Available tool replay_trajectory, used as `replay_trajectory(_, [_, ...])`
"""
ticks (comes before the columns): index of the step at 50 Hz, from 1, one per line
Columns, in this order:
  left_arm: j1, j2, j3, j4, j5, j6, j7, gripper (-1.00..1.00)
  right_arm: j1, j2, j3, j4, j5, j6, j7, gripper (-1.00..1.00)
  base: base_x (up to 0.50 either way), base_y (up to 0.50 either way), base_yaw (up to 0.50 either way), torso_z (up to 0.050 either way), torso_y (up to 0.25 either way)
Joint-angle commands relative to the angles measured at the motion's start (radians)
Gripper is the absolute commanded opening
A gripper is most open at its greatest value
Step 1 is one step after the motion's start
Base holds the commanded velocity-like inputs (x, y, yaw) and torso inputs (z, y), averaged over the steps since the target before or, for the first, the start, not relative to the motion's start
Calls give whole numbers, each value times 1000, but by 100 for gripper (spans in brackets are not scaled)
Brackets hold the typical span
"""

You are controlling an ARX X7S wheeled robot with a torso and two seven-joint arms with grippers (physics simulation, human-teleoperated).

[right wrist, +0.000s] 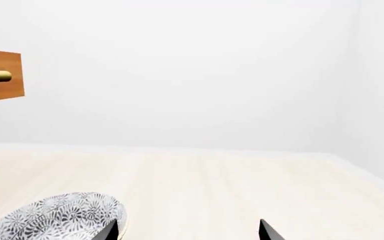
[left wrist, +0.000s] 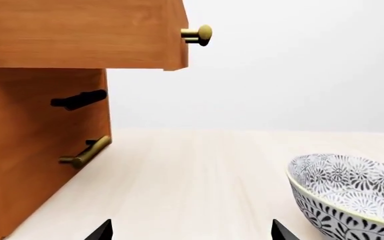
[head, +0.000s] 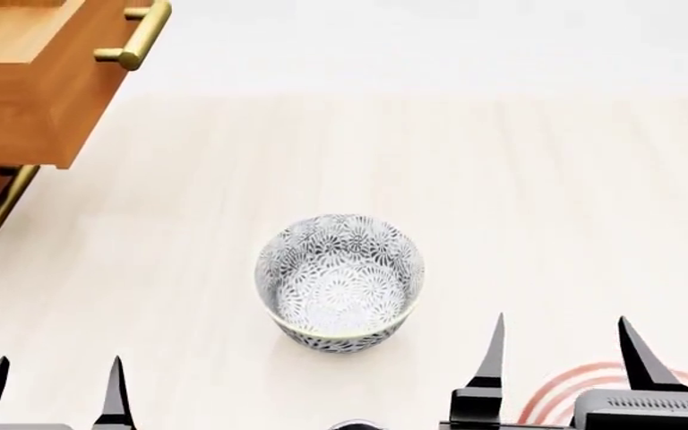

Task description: Put the bowl on the plate.

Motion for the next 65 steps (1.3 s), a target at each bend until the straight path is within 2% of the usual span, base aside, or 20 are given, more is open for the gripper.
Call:
replay_trajectory(1, [0,-5,6,2,-3,1,-7,100,-3,2,-1,4,6,-5,4,100,172,0,0,0,0])
replay_trajectory(12, [-1,-11,8,3,-9,0,-13,100,4,3,-3,9,0,6,23,100,158,0,0,0,0])
replay_trajectory(25, [2,-17,6,9,-17,-1,-24,100,35,14,-25,-5,-14,95,57,100,3,0,0,0,0])
replay_trajectory(30, [-3,-20,5,-7,-17,2,-26,100,102,44,-76,-6,-21,225,50,100,0,0,0,0,0])
replay_trajectory(37, [2,-26,-9,-4,-28,4,-36,100,200,60,-73,-59,56,357,8,100,0,0,0,0,0])
replay_trajectory(43, [5,-32,-16,-5,-35,9,-41,100,336,77,-133,-65,95,486,-35,100,0,0,0,0,0])
replay_trajectory(48, [3,-34,-21,-10,-42,12,-43,100,446,70,-112,-61,181,583,-89,100,0,0,0,0,0])
replay_trajectory(65, [-2,-43,-24,0,-49,7,-57,100,727,102,-217,96,258,725,-229,100,0,0,0,0,0])
